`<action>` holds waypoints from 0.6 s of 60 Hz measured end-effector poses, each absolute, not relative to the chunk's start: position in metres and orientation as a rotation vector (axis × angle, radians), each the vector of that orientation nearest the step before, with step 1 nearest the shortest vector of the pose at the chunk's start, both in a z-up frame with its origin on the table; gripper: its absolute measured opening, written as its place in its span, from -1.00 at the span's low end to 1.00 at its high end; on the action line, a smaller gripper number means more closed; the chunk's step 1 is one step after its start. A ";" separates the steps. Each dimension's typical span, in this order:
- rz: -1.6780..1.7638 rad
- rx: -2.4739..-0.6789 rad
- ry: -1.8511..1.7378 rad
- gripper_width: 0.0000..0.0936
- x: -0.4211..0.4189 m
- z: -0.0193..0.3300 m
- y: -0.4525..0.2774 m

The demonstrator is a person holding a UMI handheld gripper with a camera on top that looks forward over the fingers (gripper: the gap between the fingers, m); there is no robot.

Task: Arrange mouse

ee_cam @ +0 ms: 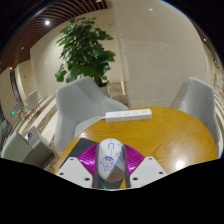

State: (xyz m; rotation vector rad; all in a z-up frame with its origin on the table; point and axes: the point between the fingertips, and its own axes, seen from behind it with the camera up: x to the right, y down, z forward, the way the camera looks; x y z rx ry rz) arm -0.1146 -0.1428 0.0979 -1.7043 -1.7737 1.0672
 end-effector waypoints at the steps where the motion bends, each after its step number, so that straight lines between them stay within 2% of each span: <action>1: 1.058 -1.704 -1.787 -0.20 -0.115 0.091 -0.152; 13: 0.925 -1.684 -1.891 -0.17 -0.117 0.013 -0.215; 21: 0.852 -1.684 -1.921 0.08 -0.111 -0.015 -0.220; 22: 0.854 -1.674 -1.917 0.08 -0.113 -0.015 -0.220; 24: 0.860 -1.649 -1.920 0.22 -0.114 -0.012 -0.222; 29: 0.840 -1.619 -1.962 0.91 -0.107 -0.011 -0.222; 31: 0.849 -1.620 -1.967 0.80 -0.104 -0.004 -0.219; 36: 0.906 -1.628 -1.951 0.85 -0.090 0.025 -0.207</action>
